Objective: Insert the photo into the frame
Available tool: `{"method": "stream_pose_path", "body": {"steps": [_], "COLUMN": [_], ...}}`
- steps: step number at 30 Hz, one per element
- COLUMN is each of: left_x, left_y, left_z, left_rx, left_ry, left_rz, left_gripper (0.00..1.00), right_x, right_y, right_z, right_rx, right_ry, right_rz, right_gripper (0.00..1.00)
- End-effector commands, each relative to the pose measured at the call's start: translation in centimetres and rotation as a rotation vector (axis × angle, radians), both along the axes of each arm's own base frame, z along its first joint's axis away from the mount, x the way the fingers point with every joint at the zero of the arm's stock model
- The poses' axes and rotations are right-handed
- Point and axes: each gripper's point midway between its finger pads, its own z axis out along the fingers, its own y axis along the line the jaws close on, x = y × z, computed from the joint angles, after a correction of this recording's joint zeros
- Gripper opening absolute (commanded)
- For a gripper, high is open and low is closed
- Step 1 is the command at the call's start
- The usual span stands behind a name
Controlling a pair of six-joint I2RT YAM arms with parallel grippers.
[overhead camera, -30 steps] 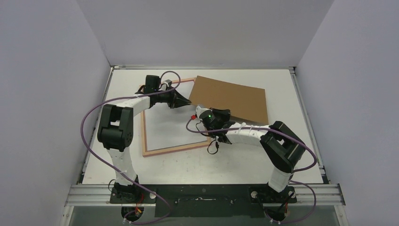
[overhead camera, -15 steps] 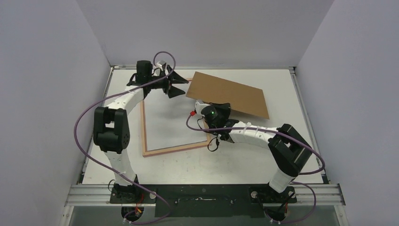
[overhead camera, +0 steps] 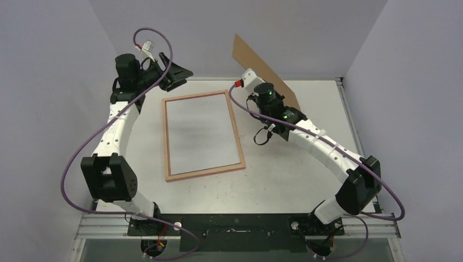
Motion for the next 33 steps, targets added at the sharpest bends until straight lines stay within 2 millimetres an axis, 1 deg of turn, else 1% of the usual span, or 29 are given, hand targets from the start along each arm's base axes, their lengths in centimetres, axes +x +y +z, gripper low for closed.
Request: {"method": "stream_pose_path", "body": {"steps": [1,3,5,6,9,11,14,17,19,21,23,26,28,30,33], "left_x": [-0.1,-0.3,-0.8,-1.0,-1.4,-1.5,-1.4,-1.4,-1.7,-2.1,-2.4,-2.5,-2.7,-3.0,-3.6], "left_y": [4.8,6.4,7.2,7.2,7.1,7.3,8.3,10.2,11.8,13.0,13.5,12.2,11.2,10.6,9.7], "left_z": [-0.6,-2.3,-3.6,-3.8,-4.3,-4.7,-5.7,-7.9,-9.5,-11.1,-12.1,-12.5,-12.5,-12.7,-13.1], "left_rx": [0.197,0.281,0.33,0.336,0.331,0.334,0.36,0.439,0.499,0.528,0.519,0.454,0.402,0.362,0.307], "left_ry": [-0.058,-0.006,0.026,0.029,0.043,0.057,0.082,0.151,0.217,0.285,0.334,0.347,0.35,0.361,0.379], "left_rz": [0.2,0.266,0.294,0.294,0.289,0.301,0.336,0.397,0.447,0.471,0.474,0.42,0.385,0.374,0.353], "left_gripper": [0.71,0.72,0.74,0.74,0.75,0.75,0.76,0.76,0.76,0.76,0.76,0.76,0.76,0.76,0.76], "right_x": [-1.5,-1.9,-2.4,-2.7,-3.7,-4.3,-4.8,-4.9,-4.8,-4.3,-4.2,-4.6,-4.7,-4.7,-4.5], "right_y": [0.1,0.2,0.2,0.3,0.6,1.2,2.0,2.9,3.3,3.3,3.7,4.6,5.0,5.2,5.6], "right_z": [9.7,11.5,13.3,14.3,16.3,17.3,18.3,19.0,19.4,19.5,19.3,18.5,17.4,16.3,15.5], "right_rx": [0.393,0.516,0.608,0.647,0.75,0.856,1.004,1.146,1.243,1.336,1.405,1.463,1.512,1.561,1.649], "right_ry": [-0.122,-0.102,-0.1,-0.106,-0.096,-0.079,-0.037,0.023,0.074,0.13,0.202,0.3,0.358,0.405,0.441], "right_rz": [-0.004,0.013,0.033,0.044,0.074,0.1,0.13,0.175,0.196,0.193,0.184,0.16,0.132,0.095,0.07], "right_gripper": [0.0,0.0,0.0,0.0,0.0,0.0,0.0,0.0,0.0,0.0,0.0,0.0,0.0,0.0,0.0]}}
